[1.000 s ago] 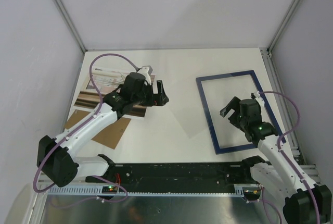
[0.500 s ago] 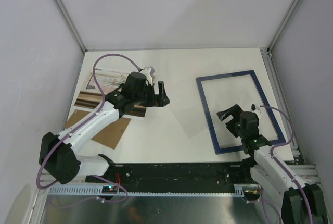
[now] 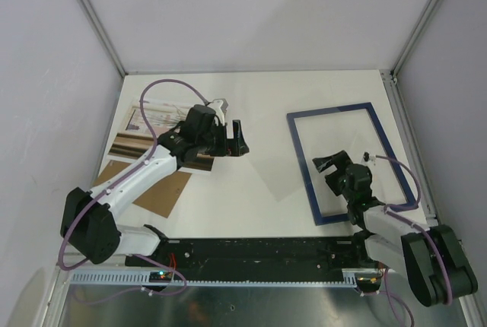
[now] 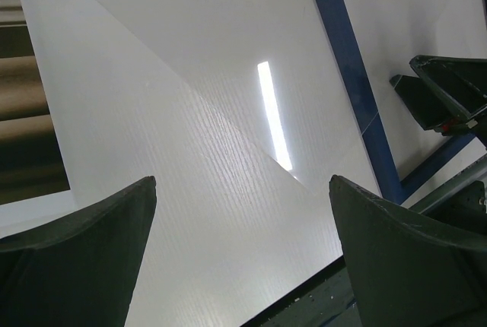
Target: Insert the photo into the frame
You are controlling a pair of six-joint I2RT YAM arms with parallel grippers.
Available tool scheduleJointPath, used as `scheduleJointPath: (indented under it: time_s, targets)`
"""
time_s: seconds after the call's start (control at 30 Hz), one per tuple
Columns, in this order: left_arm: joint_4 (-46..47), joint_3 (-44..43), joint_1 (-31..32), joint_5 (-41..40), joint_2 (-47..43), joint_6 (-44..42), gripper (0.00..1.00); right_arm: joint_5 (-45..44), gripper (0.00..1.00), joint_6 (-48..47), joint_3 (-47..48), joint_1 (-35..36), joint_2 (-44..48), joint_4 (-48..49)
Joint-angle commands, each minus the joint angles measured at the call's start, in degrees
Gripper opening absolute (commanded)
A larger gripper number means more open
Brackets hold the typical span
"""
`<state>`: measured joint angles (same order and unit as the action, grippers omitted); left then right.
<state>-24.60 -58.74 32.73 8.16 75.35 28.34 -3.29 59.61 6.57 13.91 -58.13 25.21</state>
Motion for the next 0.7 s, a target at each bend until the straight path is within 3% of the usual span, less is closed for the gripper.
scheduleJointPath:
  time_s: [0.0,0.43,0.57,0.67]
  targets:
    - [1.2,-3.1,-0.7,1.8,0.5,-1.4,1.00,-3.2,0.99,0.9,-0.6,1.3,-4.2,12.7]
    - [1.2,-4.9,-2.4,4.6,1.9,-1.0,1.00,-1.4,0.92,5.9,-1.1,2.7,-29.9,41.8]
    - [1.2,-5.6,-3.3,5.7,2.6,-1.1,1.00,-0.4,0.83,6.6,-0.9,2.6,-36.5,50.4]
    - [1.2,-6.5,-4.2,6.5,3.5,-0.8,1.00,-0.1,0.69,6.4,-0.6,2.2,-38.6,53.0]
